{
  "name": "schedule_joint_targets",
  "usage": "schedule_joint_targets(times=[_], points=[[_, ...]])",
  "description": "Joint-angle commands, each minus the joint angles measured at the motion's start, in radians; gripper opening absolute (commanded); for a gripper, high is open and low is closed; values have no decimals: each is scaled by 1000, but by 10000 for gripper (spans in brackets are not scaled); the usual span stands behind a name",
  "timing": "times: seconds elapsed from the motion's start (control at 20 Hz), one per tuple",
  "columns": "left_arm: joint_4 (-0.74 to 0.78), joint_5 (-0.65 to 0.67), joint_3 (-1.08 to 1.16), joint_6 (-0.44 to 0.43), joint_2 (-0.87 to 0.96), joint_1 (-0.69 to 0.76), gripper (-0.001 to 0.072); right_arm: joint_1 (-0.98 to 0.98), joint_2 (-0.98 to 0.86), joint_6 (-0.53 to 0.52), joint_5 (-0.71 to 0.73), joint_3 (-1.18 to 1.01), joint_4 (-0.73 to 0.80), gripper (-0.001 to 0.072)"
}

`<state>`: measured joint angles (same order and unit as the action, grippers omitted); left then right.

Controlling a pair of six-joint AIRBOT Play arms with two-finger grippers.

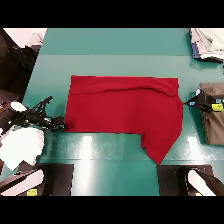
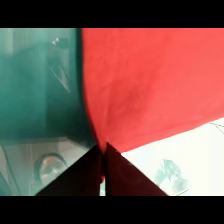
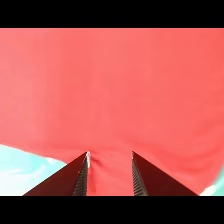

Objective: Fold the shirts.

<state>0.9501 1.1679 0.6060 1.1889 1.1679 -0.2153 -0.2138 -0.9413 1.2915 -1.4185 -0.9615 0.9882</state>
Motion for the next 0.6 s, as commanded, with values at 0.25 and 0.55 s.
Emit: schedule_joint_targets(times=[0.25,0.55], points=[[-17,35,113,-3,-2,-2,23,-180,2,-14,-101,324,172,462],[-48,26,129,-4,-2,-2,23,-217,-15,-29,33,530,109,427]])
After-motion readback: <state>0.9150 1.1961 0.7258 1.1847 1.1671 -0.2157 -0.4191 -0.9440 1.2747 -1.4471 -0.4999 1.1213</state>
